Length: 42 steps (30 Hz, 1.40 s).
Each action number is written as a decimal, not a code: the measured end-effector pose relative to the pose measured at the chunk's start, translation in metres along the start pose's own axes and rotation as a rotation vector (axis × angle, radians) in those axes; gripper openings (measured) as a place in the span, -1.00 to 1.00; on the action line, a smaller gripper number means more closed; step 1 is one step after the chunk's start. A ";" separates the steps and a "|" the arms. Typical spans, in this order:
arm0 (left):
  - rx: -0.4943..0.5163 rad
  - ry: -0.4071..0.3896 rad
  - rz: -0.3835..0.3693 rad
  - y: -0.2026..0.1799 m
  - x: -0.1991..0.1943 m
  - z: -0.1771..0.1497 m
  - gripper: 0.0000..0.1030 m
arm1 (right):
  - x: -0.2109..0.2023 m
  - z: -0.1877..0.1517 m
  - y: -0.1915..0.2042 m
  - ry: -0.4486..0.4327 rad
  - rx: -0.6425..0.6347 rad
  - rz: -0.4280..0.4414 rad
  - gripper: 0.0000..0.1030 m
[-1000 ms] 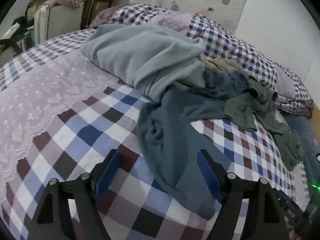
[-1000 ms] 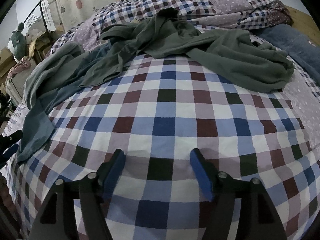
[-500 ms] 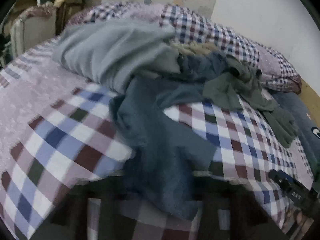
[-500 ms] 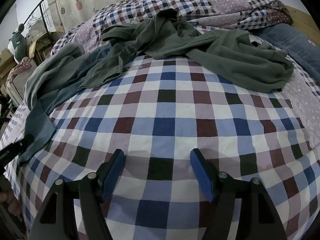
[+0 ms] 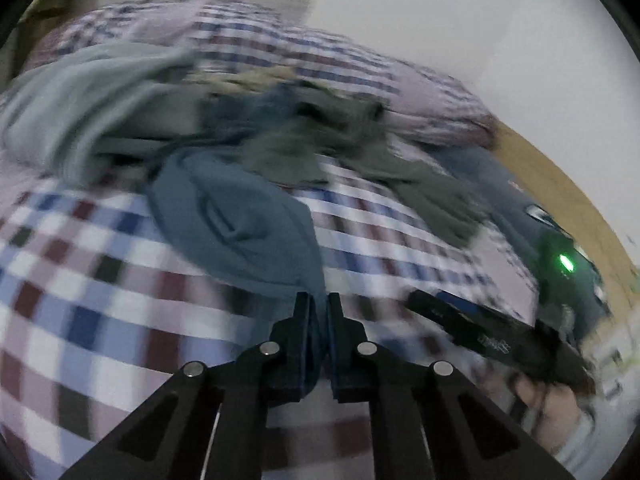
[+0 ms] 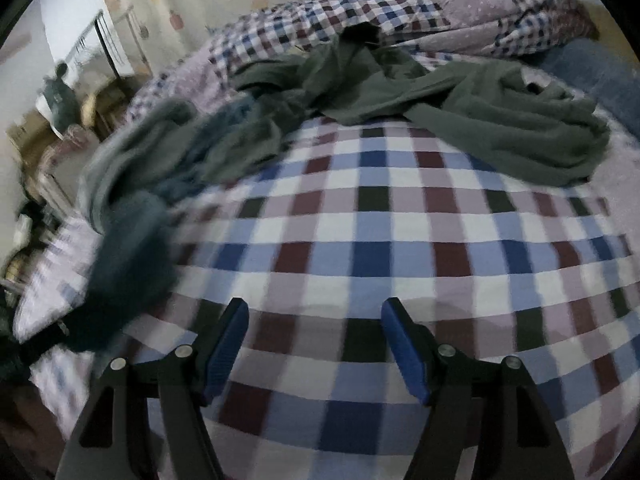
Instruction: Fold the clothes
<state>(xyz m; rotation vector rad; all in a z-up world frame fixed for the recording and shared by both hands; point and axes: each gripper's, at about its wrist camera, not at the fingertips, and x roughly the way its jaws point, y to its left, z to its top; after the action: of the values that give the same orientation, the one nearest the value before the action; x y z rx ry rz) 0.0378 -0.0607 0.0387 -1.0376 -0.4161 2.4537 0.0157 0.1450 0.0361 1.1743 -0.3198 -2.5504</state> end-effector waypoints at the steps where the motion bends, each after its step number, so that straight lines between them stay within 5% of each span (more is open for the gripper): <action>1: -0.009 0.015 -0.039 -0.004 0.002 -0.003 -0.86 | -0.002 0.001 -0.001 -0.010 0.023 0.025 0.42; 5: -0.135 0.085 -0.234 -0.010 0.017 -0.018 -0.86 | -0.010 0.005 -0.008 -0.052 0.105 0.079 0.42; 8: -0.066 0.125 -0.233 -0.027 0.024 -0.025 -0.86 | -0.013 0.007 -0.012 -0.058 0.151 0.140 0.42; 16: -0.058 0.167 -0.382 -0.038 0.017 -0.032 -0.86 | -0.009 0.005 0.010 -0.006 0.071 0.196 0.41; 18: -0.035 0.170 -0.372 -0.041 0.015 -0.032 -0.86 | -0.005 0.003 0.015 0.021 0.046 0.191 0.36; 23: -0.046 0.185 -0.348 -0.035 0.014 -0.030 -0.85 | 0.005 -0.001 0.019 0.080 0.016 0.168 -0.25; 25: -0.056 0.180 -0.345 -0.032 0.010 -0.028 -0.75 | 0.008 -0.002 0.020 0.099 0.005 0.159 -0.53; 27: -0.073 0.170 -0.341 -0.027 0.008 -0.025 -0.39 | 0.008 -0.002 0.020 0.104 0.002 0.158 -0.69; 33: -0.207 0.069 -0.279 0.006 -0.007 -0.014 0.27 | 0.003 0.000 0.019 0.097 0.004 0.160 -0.85; 42: -0.382 -0.017 -0.133 0.057 -0.016 0.002 0.42 | -0.016 0.003 0.039 0.069 -0.052 0.266 -0.92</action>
<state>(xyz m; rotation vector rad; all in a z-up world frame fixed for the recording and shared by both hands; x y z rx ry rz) 0.0302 -0.1183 0.0255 -1.0944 -0.9563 2.3159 0.0309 0.1154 0.0622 1.1166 -0.3650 -2.2710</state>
